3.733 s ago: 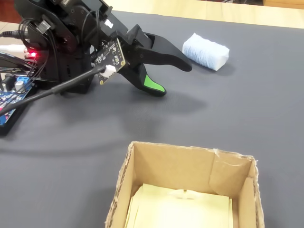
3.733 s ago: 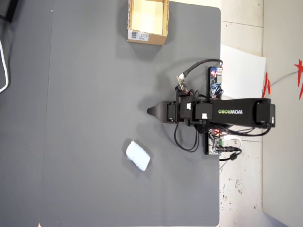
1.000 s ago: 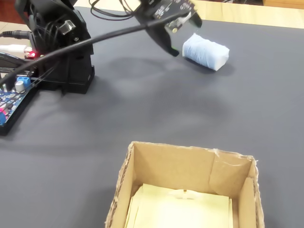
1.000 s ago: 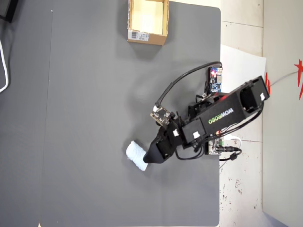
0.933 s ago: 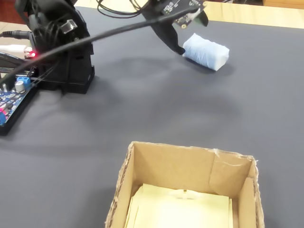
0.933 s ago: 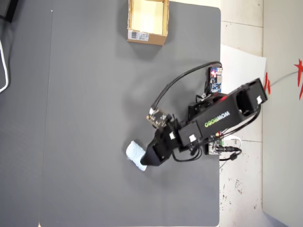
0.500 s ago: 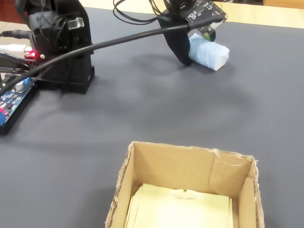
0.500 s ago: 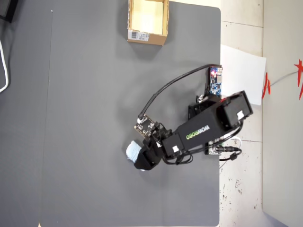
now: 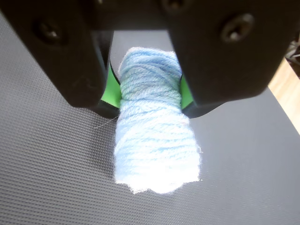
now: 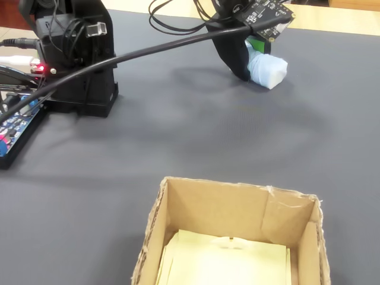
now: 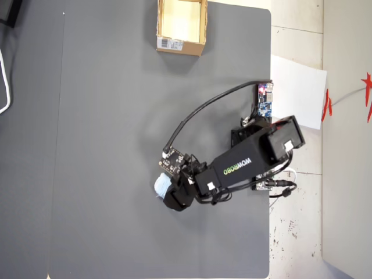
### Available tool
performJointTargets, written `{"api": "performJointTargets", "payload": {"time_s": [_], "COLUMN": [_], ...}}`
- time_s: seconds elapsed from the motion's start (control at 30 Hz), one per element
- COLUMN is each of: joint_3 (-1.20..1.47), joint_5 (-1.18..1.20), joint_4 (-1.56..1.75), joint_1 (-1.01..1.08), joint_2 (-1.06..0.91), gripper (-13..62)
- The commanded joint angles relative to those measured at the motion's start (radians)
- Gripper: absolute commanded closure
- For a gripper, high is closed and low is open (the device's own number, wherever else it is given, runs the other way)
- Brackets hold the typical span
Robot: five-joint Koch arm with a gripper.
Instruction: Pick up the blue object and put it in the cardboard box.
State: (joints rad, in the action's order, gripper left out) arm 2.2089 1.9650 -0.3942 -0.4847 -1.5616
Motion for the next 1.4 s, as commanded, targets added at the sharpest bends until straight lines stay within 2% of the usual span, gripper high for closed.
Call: {"api": "performJointTargets", "payload": {"time_s": [0.0,0.4,0.53,0.57,0.67,0.7,0.77,0.83,0.9,1.2,1.37], "joint_3": [-0.015,0.170,0.207,0.209,0.212,0.207,0.169,0.135,-0.043,-0.316,-0.370], "joint_5": [-0.006,-0.376,-0.434,-0.486,-0.557,-0.640,-0.703,-0.749,-0.874,-0.885,-0.882], "joint_4": [0.101,0.288,0.313,0.314,0.318,0.307,0.279,0.253,0.169,0.092,0.040], "joint_1": [0.034,0.374,0.482,0.586,0.676,0.793,0.894,0.948,1.124,1.293,1.381], "joint_2": [-0.126,-0.479,-0.571,-0.617,-0.640,-0.678,-0.687,-0.684,-0.566,-0.267,-0.130], "gripper": [45.0,44.9,44.9,44.9,44.9,44.9,44.9,44.9,44.9,44.9,44.5]}}
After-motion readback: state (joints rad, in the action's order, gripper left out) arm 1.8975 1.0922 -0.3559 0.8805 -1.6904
